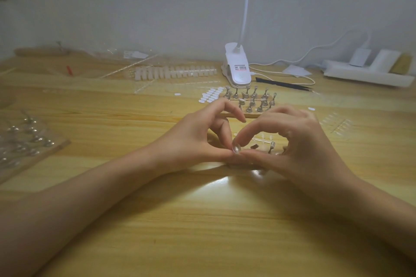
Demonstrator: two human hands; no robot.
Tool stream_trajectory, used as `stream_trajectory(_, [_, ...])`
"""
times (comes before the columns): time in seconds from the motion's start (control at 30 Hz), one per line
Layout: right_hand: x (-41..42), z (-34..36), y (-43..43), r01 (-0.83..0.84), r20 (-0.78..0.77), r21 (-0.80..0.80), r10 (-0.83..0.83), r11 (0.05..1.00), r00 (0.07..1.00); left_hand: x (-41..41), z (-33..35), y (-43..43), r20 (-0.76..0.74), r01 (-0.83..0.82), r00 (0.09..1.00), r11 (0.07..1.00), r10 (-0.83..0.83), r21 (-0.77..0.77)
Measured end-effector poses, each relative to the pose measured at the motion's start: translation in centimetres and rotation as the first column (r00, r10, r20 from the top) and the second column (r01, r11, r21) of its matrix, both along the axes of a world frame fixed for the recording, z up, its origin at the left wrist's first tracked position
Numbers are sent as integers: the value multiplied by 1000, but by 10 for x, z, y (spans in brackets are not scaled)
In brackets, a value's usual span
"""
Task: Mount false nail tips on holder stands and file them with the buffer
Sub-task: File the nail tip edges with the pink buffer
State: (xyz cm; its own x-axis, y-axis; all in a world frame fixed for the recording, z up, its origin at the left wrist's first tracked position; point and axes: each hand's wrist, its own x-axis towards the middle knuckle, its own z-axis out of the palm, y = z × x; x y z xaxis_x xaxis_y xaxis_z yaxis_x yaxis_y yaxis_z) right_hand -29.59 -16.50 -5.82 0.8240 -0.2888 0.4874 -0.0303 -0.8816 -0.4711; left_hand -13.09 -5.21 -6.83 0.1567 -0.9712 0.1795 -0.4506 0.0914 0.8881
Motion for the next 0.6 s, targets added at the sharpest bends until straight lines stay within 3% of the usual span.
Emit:
stream_trajectory(0.2, [1,6,1,11,-9,-39,-12,999,1000,1,0,0,-6,4,1000,1000,-4,-3])
stream_trajectory(0.4, [-16,3,-3,5,174,-327,55,945,983,2,-2,0,-1,4,1000,1000,-4,-9])
stream_trajectory(0.6, [-19,-4,-7,-9,131,-446,75,895,989,3,-4,-1,17,6,1000,1000,-6,-25])
